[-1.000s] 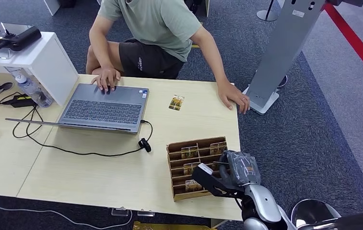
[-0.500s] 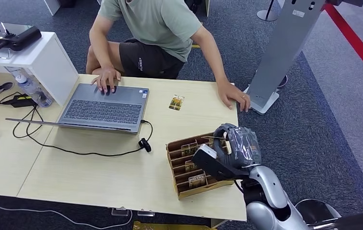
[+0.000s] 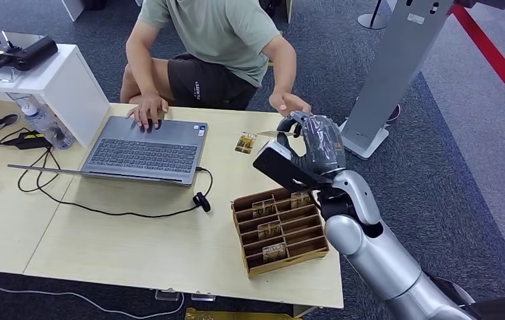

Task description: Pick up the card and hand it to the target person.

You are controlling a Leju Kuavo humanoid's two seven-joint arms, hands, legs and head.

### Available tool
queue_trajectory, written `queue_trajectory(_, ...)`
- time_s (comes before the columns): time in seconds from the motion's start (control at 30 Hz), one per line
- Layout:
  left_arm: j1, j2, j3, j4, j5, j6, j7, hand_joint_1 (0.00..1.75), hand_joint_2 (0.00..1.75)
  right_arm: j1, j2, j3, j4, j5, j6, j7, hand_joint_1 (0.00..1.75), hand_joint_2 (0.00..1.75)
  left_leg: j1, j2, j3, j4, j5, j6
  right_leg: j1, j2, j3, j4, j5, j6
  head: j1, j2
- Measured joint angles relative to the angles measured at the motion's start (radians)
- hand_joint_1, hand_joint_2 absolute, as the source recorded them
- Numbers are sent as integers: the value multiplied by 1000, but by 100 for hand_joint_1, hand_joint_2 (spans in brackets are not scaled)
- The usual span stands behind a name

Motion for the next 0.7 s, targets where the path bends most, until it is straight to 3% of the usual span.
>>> queue_trajectory(0.23,-3,0,-15,0,-2,0,-9,0,0,-96,88,30,273,-15,-93,-82,141,175,0,-1,-1,0,0,0,0,-1,-1,0,0,0,0,0)
queue_trajectory(0.47,-3,0,-24,0,-1,-3,-8,0,0,-127,143,42,425,-4,-109,-84,141,175,0,-1,-1,0,0,0,0,-1,-2,0,0,0,0,0)
queue_trajectory(0.6,-3,0,-27,0,1,-8,-1,0,0,-135,157,47,464,10,-113,-77,0,175,0,-1,-1,0,0,0,0,-1,-2,0,0,0,0,0)
queue_trajectory(0.7,-3,0,-29,0,0,-13,-2,0,0,-137,162,51,483,17,-115,-75,0,175,0,-1,-1,0,0,0,0,-1,-2,0,0,0,0,0)
